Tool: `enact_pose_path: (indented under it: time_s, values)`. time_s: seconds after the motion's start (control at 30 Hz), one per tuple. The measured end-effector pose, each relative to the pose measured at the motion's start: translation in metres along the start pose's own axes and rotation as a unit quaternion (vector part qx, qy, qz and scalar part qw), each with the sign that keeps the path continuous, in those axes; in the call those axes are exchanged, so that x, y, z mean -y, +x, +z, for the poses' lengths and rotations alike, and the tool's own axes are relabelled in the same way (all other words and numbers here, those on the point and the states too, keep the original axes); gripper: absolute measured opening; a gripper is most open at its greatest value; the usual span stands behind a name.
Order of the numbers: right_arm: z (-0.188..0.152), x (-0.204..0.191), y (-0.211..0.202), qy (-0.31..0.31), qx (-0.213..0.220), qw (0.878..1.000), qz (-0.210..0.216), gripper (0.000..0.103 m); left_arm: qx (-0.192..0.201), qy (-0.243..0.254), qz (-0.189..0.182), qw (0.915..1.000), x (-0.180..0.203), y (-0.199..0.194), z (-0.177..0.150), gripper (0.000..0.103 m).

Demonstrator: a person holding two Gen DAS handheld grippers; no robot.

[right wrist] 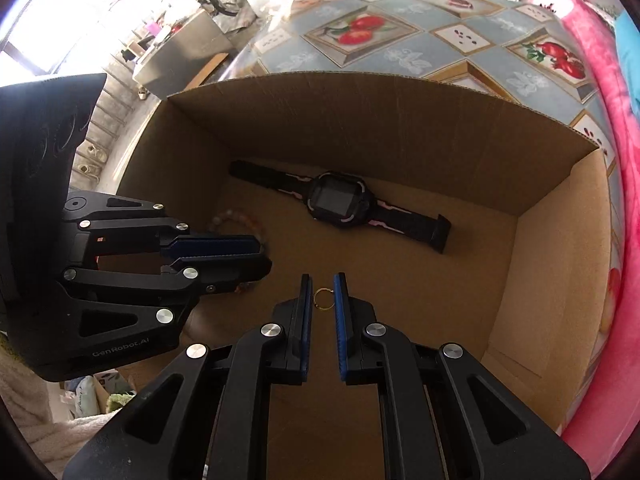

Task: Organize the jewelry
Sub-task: 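Carry the gold ring over the box and open the left gripper, then move the left gripper back out of the box toward the table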

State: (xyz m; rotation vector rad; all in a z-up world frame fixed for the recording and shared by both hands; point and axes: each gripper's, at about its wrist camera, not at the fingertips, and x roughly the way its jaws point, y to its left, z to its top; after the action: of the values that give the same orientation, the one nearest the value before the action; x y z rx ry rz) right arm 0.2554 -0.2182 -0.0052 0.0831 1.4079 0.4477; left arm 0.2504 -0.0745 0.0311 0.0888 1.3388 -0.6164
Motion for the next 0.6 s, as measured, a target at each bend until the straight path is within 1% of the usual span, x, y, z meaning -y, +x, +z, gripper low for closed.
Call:
enact_pose_path:
  time_s: [0.1,0.13,0.17,0.2,0.3,0.4,0.5,0.6]
  values:
    - [0.006,0.006,0.010,0.006,-0.014,1.000,0.003,0.012,-0.011,-0.016,0.002,0.9998,-0.002,0.005,0.006,0.013]
    - [0.007,0.007,0.012,0.008,-0.016,1.000,0.004,0.012,-0.014,-0.020,0.003,0.9997,-0.003,0.006,0.006,0.016]
    - [0.007,0.008,0.013,0.009,-0.017,1.000,0.003,0.012,-0.017,-0.022,0.004,0.9996,-0.004,0.009,0.007,0.021]
    - [0.007,0.008,0.014,0.011,-0.018,1.000,0.002,0.013,-0.019,-0.024,0.002,0.9995,-0.005,0.010,0.008,0.023]
    - [0.005,0.009,0.014,0.013,-0.014,1.000,0.004,0.013,-0.018,-0.023,0.008,0.9995,-0.005,0.013,0.010,0.024]
    - [0.000,0.008,0.007,0.010,0.001,1.000,-0.002,0.014,-0.014,-0.024,0.008,0.9996,-0.004,0.010,0.010,0.024]
    - [-0.006,0.003,-0.011,0.005,0.023,1.000,-0.011,0.014,0.008,-0.021,0.010,0.9997,-0.004,-0.003,0.006,0.024]
    - [-0.019,-0.008,-0.037,0.004,0.060,0.998,-0.017,0.014,0.058,-0.005,0.016,0.9982,0.005,-0.033,-0.004,0.024]
